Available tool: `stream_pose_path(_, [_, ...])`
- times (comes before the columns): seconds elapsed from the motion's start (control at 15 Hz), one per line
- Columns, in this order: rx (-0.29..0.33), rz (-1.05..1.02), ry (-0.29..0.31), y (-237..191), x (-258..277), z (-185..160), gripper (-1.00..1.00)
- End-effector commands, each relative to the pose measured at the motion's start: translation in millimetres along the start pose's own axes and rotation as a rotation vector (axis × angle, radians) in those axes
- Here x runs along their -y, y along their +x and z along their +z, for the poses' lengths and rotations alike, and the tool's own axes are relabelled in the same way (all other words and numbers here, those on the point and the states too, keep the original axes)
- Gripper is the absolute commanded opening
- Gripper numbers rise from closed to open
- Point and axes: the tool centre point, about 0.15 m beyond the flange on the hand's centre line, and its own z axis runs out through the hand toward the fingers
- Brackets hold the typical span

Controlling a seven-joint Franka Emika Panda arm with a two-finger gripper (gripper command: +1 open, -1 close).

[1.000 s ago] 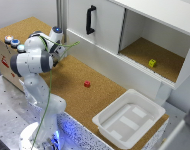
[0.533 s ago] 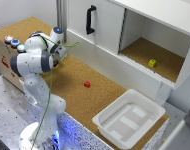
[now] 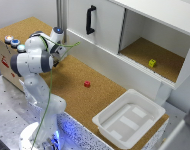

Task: Grasp the handle of the drawer, then open it

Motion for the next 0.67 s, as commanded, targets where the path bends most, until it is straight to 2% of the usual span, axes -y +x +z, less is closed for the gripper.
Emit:
stream_pose_path(0.0, [-0.021, 0.018, 0.052, -1.9, -40.9, 5.7, -1.00])
stream_pose_path(0.6, [-0.035, 0.037, 0.049, -9.4, -73.9, -5.7, -1.00])
